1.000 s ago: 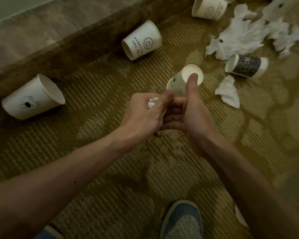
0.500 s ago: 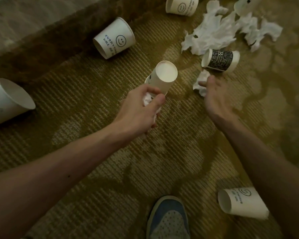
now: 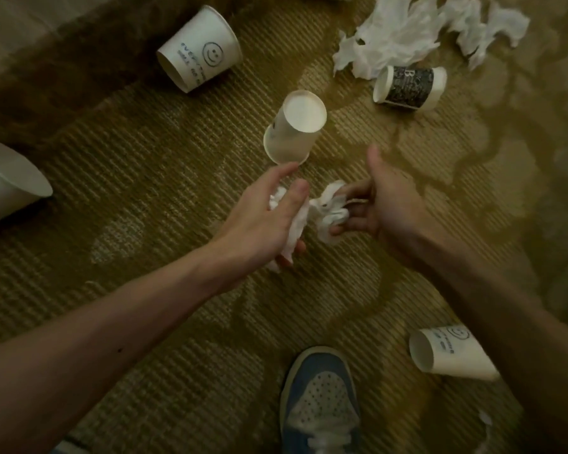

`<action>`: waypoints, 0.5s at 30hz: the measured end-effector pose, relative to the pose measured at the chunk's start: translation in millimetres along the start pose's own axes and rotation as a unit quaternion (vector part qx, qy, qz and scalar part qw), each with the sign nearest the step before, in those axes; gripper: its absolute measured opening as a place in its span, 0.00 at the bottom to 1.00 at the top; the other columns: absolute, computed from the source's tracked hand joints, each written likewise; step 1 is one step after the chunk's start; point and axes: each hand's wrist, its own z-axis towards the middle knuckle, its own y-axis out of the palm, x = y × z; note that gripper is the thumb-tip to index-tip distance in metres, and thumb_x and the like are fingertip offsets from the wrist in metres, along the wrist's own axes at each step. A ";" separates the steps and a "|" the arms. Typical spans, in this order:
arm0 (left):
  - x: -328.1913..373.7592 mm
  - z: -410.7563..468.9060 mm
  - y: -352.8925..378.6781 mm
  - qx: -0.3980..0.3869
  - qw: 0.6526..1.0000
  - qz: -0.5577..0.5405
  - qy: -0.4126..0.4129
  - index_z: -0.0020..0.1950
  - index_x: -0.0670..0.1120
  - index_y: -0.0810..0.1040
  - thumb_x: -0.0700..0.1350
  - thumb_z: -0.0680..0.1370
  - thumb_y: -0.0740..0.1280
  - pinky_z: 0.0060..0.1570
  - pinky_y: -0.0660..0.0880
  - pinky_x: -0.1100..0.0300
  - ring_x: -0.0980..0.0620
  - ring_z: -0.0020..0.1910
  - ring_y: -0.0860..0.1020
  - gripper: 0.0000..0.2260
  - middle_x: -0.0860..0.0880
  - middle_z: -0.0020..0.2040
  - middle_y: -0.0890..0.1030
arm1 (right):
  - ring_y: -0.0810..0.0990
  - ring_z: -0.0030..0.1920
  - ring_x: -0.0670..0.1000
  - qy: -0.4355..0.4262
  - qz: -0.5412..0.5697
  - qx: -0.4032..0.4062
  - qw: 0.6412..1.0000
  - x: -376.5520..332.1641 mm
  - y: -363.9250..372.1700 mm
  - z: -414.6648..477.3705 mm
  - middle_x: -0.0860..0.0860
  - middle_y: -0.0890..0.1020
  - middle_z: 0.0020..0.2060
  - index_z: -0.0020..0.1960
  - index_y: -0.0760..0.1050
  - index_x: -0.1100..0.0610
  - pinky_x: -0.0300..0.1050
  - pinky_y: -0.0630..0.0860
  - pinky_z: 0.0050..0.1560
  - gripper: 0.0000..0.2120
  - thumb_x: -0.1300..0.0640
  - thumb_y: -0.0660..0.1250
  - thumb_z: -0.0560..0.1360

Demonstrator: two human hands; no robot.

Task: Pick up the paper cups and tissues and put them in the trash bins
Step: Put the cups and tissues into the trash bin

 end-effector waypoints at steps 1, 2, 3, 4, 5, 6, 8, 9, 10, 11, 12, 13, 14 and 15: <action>-0.2 -1.4 5.4 -0.015 1.000 0.007 0.005 0.72 0.63 0.67 0.59 0.82 0.58 0.31 0.76 0.66 0.58 0.40 0.83 0.18 0.56 0.63 0.74 | 0.85 0.38 0.61 -0.003 0.012 -0.020 1.000 1.9 3.6 -8.8 0.57 0.84 0.34 0.42 0.77 0.60 0.52 0.81 0.39 0.30 0.37 0.51 0.81; 0.1 -2.6 10.4 -0.033 0.999 0.009 0.009 0.71 0.63 0.69 0.60 0.81 0.58 0.33 0.77 0.66 0.60 0.44 0.82 0.17 0.58 0.63 0.75 | 0.85 0.41 0.62 -0.008 0.014 -0.041 0.999 4.1 5.1 -15.6 0.58 0.85 0.38 0.44 0.77 0.59 0.53 0.81 0.40 0.28 0.38 0.51 0.81; 0.2 -3.8 15.3 -0.054 0.998 -0.001 0.010 0.69 0.62 0.72 0.61 0.81 0.59 0.33 0.78 0.64 0.59 0.47 0.82 0.17 0.59 0.61 0.77 | 0.85 0.43 0.61 -0.009 0.015 -0.061 0.998 6.4 4.7 -21.1 0.60 0.85 0.41 0.47 0.78 0.59 0.52 0.81 0.41 0.28 0.38 0.50 0.81; 0.5 -5.0 19.7 -0.076 0.997 -0.018 0.006 0.66 0.60 0.75 0.60 0.80 0.61 0.31 0.79 0.60 0.57 0.45 0.83 0.15 0.58 0.57 0.81 | 0.85 0.45 0.61 -0.003 0.023 -0.077 0.997 8.8 2.2 -25.1 0.60 0.85 0.44 0.50 0.78 0.61 0.52 0.81 0.42 0.29 0.39 0.50 0.82; 0.2 -6.0 23.8 -0.093 0.995 -0.029 0.002 0.62 0.57 0.78 0.59 0.80 0.62 0.29 0.79 0.58 0.55 0.42 0.84 0.14 0.56 0.51 0.83 | 0.85 0.47 0.60 0.014 0.041 -0.091 0.995 10.5 -2.3 -29.0 0.61 0.84 0.46 0.52 0.78 0.64 0.51 0.81 0.43 0.31 0.39 0.50 0.82; -1.1 -6.8 27.2 -0.103 0.994 -0.027 0.000 0.59 0.55 0.80 0.57 0.80 0.64 0.28 0.79 0.56 0.54 0.40 0.85 0.12 0.54 0.46 0.84 | 0.85 0.48 0.60 0.039 0.065 -0.111 0.991 12.2 -8.6 -32.4 0.61 0.84 0.47 0.54 0.77 0.67 0.50 0.81 0.44 0.32 0.39 0.50 0.82; -6.7 -9.3 32.6 -0.111 0.994 -0.004 -0.003 0.53 0.51 0.81 0.54 0.80 0.65 0.26 0.79 0.53 0.51 0.35 0.85 0.09 0.51 0.40 0.85 | 0.85 0.49 0.59 0.089 0.091 -0.153 0.980 14.0 -23.2 -39.9 0.60 0.84 0.48 0.57 0.76 0.66 0.49 0.82 0.44 0.31 0.38 0.52 0.80; -10.1 -10.2 35.3 -0.123 0.992 0.015 -0.008 0.50 0.49 0.81 0.54 0.80 0.66 0.26 0.80 0.50 0.49 0.33 0.84 0.10 0.49 0.38 0.85 | 0.85 0.49 0.59 0.100 0.079 -0.161 0.979 15.8 -31.7 -43.3 0.59 0.85 0.48 0.58 0.76 0.63 0.49 0.82 0.44 0.28 0.39 0.53 0.80; -13.6 -11.1 38.4 -0.139 0.989 0.041 -0.011 0.47 0.48 0.80 0.54 0.80 0.66 0.25 0.80 0.48 0.47 0.31 0.84 0.11 0.48 0.36 0.84 | 0.85 0.49 0.57 0.098 0.040 -0.157 0.982 18.4 -41.8 -46.1 0.56 0.85 0.48 0.59 0.76 0.59 0.48 0.82 0.44 0.23 0.41 0.55 0.80; -17.6 -12.6 41.6 -0.156 0.985 0.074 -0.011 0.44 0.48 0.80 0.55 0.80 0.66 0.25 0.80 0.47 0.46 0.29 0.83 0.11 0.48 0.34 0.84 | 0.85 0.48 0.54 0.080 -0.037 -0.145 0.986 21.5 -52.2 -48.8 0.53 0.86 0.47 0.60 0.76 0.55 0.46 0.82 0.44 0.18 0.43 0.57 0.81; -22.5 -14.7 44.4 -0.169 0.979 0.110 -0.004 0.42 0.49 0.79 0.54 0.80 0.66 0.25 0.80 0.49 0.49 0.28 0.83 0.11 0.50 0.32 0.83 | 0.85 0.48 0.50 0.051 -0.148 -0.136 0.978 24.2 -62.2 -51.3 0.50 0.85 0.47 0.60 0.75 0.52 0.42 0.81 0.44 0.15 0.44 0.59 0.80; -27.7 -16.9 46.5 -0.177 0.973 0.148 0.010 0.40 0.50 0.79 0.53 0.80 0.66 0.27 0.79 0.54 0.55 0.29 0.82 0.12 0.53 0.31 0.83 | 0.84 0.50 0.46 0.028 -0.273 -0.143 0.951 26.4 -71.4 -54.1 0.46 0.84 0.49 0.60 0.75 0.48 0.39 0.79 0.44 0.15 0.42 0.62 0.78; -32.0 -18.9 48.3 -0.179 0.966 0.186 0.027 0.39 0.51 0.79 0.53 0.80 0.66 0.30 0.76 0.59 0.62 0.30 0.80 0.12 0.55 0.31 0.82 | 0.81 0.53 0.42 0.023 -0.387 -0.168 0.906 29.1 -79.7 -57.3 0.42 0.81 0.53 0.62 0.73 0.45 0.36 0.76 0.47 0.21 0.36 0.65 0.73; -34.5 -20.4 49.8 -0.180 0.959 0.216 0.041 0.39 0.52 0.79 0.54 0.80 0.66 0.31 0.73 0.62 0.66 0.32 0.78 0.12 0.57 0.32 0.81 | 0.77 0.57 0.41 0.037 -0.480 -0.198 0.854 33.2 -87.9 -60.3 0.40 0.77 0.58 0.65 0.70 0.42 0.36 0.74 0.52 0.30 0.30 0.67 0.67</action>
